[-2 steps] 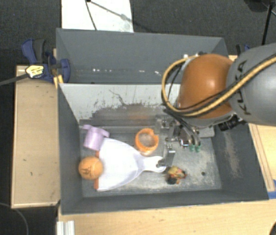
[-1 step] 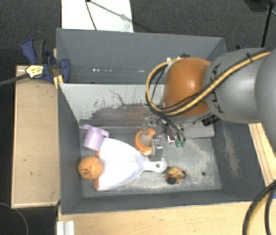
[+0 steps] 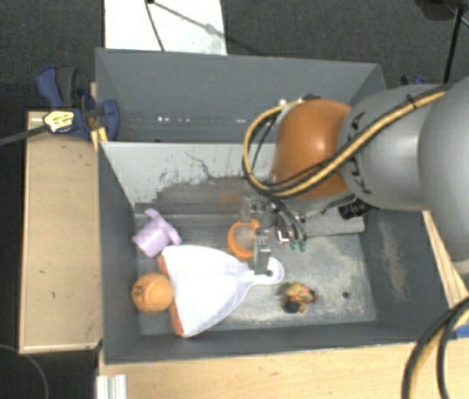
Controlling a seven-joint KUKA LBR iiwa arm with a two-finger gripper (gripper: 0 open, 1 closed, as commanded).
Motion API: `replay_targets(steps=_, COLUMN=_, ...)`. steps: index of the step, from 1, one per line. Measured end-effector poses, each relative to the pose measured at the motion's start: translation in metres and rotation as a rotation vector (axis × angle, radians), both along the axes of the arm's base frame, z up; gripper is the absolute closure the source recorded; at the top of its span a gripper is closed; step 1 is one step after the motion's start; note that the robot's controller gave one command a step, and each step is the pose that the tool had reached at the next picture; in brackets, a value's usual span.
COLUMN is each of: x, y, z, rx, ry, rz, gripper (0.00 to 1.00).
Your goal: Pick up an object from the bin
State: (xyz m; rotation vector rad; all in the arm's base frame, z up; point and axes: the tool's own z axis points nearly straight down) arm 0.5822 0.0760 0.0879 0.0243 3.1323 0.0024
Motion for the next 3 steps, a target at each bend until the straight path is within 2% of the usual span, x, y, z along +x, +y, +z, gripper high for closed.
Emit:
replay_targets(steps=1, x=0.005, y=-0.013, z=0.014, rx=0.000, ry=0.004, rz=-0.049, gripper=0.00)
replay_targets(steps=2, x=0.005, y=-0.009, z=-0.012, rx=-0.004, ry=-0.009, rz=0.054, gripper=0.00)
replay_targets(steps=3, x=0.009, y=0.002, z=-0.009, rx=-0.002, ry=-0.005, rz=-0.144, gripper=1.00)
